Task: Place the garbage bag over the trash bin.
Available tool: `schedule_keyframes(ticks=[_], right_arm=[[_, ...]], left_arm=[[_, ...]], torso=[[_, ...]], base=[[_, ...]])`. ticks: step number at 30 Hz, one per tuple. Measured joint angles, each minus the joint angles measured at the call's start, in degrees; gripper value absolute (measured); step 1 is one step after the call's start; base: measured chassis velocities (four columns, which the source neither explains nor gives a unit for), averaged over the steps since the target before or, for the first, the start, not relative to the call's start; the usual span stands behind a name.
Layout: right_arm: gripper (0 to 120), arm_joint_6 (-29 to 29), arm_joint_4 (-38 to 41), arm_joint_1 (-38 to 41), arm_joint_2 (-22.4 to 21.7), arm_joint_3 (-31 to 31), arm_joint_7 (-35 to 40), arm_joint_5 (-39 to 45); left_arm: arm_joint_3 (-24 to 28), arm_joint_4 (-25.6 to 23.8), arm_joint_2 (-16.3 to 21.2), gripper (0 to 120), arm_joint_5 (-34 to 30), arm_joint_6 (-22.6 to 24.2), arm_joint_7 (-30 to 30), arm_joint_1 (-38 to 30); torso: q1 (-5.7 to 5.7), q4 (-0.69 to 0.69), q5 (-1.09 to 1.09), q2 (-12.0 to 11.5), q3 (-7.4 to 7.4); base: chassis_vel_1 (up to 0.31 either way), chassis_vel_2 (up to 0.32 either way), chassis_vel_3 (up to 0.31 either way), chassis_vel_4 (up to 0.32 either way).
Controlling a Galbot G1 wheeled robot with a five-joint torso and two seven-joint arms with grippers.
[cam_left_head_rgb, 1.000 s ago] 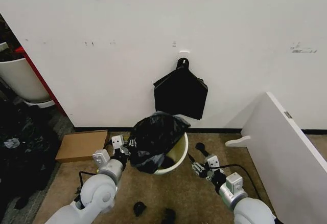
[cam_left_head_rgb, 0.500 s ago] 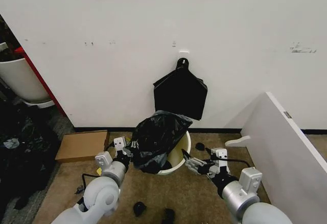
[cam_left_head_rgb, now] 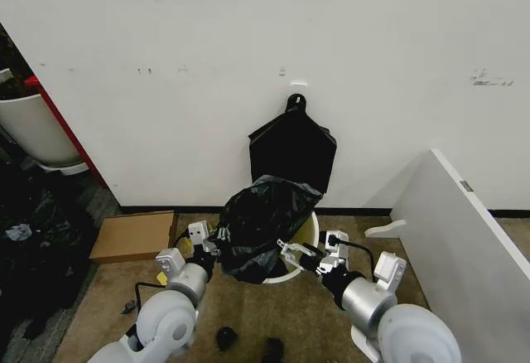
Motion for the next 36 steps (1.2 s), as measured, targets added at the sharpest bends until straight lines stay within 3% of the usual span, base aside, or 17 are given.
schedule_keyframes(ticks=[7, 16, 19, 24, 27, 33, 36], right_arm=[[97, 0.39, -2.72, 0.65, 0.88, 0.01, -0.63, -0.22], [62, 0.44, -3.43, 0.63, 1.23, -0.13, -1.36, -0.91], [56, 0.34, -3.38, 0.69, 1.24, -0.32, -1.51, -1.11], [34, 0.35, -3.25, 0.73, 1.23, -0.61, -2.08, -1.73], [30, 0.37, -3.24, 0.71, 1.21, -0.62, -2.16, -1.81], [1, 1.66, -2.89, 0.15, 1.13, -0.76, -3.15, -3.59], [0, 2.19, -2.41, -0.42, 1.01, -0.57, -3.17, -4.16]], left_arm=[[0.27, -0.44, -0.06, 4, -0.05, 0.37, 0.02, 0.07], [0.06, -0.62, -0.06, 4, -0.22, 0.40, 0.33, 0.23], [0.06, -0.61, -0.16, 4, -0.17, 0.40, 0.34, 0.19], [0.23, -0.59, -0.44, 4, -0.10, 0.42, 0.35, 0.12], [0.24, -0.58, -0.47, 4, -0.09, 0.42, 0.35, 0.12], [0.18, -0.12, -1.10, 4, 0.02, 0.43, 0.09, 0.02], [-0.09, 0.25, -1.38, 4, -0.10, 0.38, -0.22, -0.09]], torso=[[0.00, 0.00, 0.00, 0.00, 0.00], [0.00, 0.00, 0.00, 0.00, 0.00], [0.00, 0.00, -0.01, 0.00, 0.00], [0.00, 0.00, 0.00, 0.00, 0.00], [0.00, 0.00, 0.00, 0.00, 0.00], [0.00, 0.00, 0.00, 0.00, 0.00], [0.00, 0.00, 0.00, 0.00, 0.00]], base=[[0.000, 0.000, 0.000, 0.000], [0.000, 0.000, 0.000, 0.000], [0.000, 0.000, 0.000, 0.000], [0.000, 0.000, 0.000, 0.000], [0.000, 0.000, 0.000, 0.000], [0.000, 0.000, 0.000, 0.000], [0.000, 0.000, 0.000, 0.000]])
